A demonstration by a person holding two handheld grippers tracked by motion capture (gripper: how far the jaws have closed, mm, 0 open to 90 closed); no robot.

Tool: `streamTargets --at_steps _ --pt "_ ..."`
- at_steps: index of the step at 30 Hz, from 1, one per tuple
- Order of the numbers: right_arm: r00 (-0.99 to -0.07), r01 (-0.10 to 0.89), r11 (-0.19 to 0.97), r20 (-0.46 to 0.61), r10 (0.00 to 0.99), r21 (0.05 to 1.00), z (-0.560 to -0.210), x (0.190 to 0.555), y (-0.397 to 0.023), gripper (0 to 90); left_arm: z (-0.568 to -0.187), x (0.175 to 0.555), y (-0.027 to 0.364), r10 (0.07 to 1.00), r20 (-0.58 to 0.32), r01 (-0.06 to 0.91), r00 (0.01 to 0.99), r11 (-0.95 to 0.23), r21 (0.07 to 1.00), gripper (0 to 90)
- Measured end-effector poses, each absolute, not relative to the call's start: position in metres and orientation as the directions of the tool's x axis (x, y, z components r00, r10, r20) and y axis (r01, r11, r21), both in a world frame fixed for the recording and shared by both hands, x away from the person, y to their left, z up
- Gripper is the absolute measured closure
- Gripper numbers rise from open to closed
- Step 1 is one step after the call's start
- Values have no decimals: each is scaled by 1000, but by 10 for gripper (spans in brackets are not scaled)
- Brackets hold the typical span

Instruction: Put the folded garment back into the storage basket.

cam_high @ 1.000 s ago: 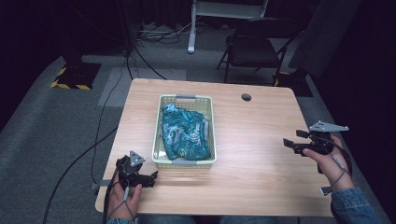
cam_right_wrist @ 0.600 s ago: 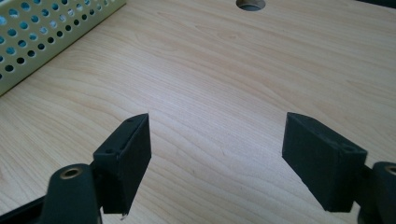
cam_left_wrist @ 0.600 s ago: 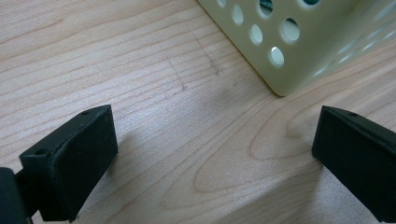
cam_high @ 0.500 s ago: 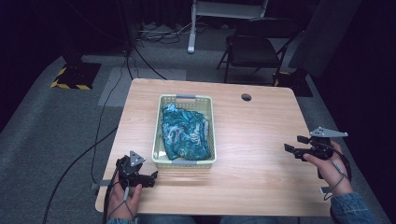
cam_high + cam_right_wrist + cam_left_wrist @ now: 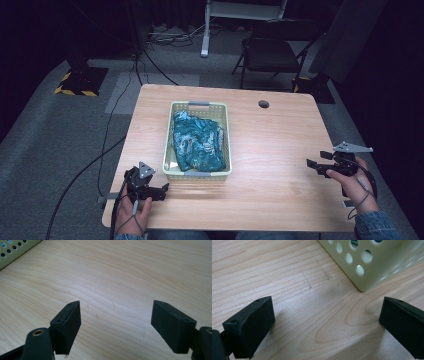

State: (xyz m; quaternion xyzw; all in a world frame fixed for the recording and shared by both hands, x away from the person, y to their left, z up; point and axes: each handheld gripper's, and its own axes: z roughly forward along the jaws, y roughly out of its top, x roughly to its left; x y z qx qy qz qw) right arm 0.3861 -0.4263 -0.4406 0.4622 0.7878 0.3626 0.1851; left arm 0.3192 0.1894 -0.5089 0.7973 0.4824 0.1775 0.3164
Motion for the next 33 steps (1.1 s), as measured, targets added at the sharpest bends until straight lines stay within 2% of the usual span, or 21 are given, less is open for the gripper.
streamTargets --at_steps 28,30,33 --pt "-455 665 299 55 889 684 -488 368 -441 229 -509 319 189 881 -22 657 472 -335 676 2" --pt "-449 676 301 52 892 673 -494 366 -441 207 -509 319 189 882 -22 657 472 -335 676 3" --pt "-441 642 291 31 897 710 -500 362 -439 160 -509 319 189 881 -22 657 472 -335 676 2"
